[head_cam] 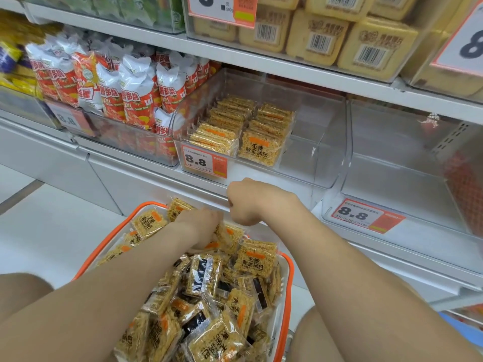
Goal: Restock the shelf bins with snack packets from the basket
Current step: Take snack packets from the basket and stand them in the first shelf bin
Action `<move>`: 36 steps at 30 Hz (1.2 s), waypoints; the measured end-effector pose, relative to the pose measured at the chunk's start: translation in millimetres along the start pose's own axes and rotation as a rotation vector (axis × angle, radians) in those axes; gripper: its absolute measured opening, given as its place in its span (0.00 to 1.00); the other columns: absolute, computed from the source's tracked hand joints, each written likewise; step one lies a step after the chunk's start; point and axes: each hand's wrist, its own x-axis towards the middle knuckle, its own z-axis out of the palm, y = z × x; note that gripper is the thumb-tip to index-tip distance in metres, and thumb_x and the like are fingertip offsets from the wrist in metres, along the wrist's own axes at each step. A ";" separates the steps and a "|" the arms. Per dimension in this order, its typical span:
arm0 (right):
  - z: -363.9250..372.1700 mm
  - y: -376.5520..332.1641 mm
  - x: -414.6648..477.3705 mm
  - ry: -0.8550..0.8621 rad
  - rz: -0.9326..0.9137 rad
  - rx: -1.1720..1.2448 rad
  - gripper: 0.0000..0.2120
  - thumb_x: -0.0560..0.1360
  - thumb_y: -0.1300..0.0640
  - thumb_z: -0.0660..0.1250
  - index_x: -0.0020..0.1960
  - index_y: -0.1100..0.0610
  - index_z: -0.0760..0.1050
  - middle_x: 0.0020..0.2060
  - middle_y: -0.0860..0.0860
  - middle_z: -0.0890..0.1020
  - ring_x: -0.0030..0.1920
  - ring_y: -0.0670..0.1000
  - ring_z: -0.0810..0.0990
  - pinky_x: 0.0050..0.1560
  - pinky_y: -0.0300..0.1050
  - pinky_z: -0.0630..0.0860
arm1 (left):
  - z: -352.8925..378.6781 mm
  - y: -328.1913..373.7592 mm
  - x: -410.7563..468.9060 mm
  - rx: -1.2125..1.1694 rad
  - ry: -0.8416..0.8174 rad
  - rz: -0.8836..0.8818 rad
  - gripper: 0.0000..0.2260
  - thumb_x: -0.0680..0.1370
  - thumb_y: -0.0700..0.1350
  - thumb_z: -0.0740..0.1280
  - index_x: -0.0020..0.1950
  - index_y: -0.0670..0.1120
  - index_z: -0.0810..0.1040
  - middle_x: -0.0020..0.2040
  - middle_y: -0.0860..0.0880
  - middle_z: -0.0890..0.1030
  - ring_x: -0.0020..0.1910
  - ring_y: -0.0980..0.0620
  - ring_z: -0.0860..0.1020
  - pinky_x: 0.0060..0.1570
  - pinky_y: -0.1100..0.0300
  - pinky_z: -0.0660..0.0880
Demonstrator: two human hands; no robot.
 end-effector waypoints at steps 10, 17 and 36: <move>-22.1 8.3 -24.3 0.862 -0.118 0.465 0.13 0.80 0.56 0.63 0.42 0.51 0.82 0.29 0.45 0.81 0.32 0.45 0.80 0.44 0.44 0.79 | -51.9 12.7 -59.2 -1.332 0.275 -0.054 0.10 0.79 0.45 0.73 0.58 0.52 0.77 0.50 0.41 0.83 0.43 0.45 0.79 0.42 0.51 0.75; -30.4 26.5 -39.4 0.930 -0.100 0.585 0.09 0.78 0.50 0.70 0.56 0.49 0.85 0.43 0.41 0.84 0.45 0.42 0.81 0.51 0.43 0.79 | -81.6 14.0 -82.3 -1.853 0.598 -0.021 0.06 0.78 0.35 0.68 0.51 0.43 0.73 0.55 0.36 0.82 0.55 0.35 0.84 0.52 0.41 0.84; -37.8 47.0 -17.1 1.018 0.024 0.754 0.09 0.83 0.52 0.67 0.60 0.50 0.83 0.50 0.43 0.84 0.51 0.44 0.80 0.53 0.39 0.73 | -100.5 15.4 -70.1 -1.412 0.951 -0.116 0.09 0.85 0.45 0.63 0.59 0.54 0.82 0.53 0.58 0.84 0.52 0.63 0.81 0.52 0.60 0.77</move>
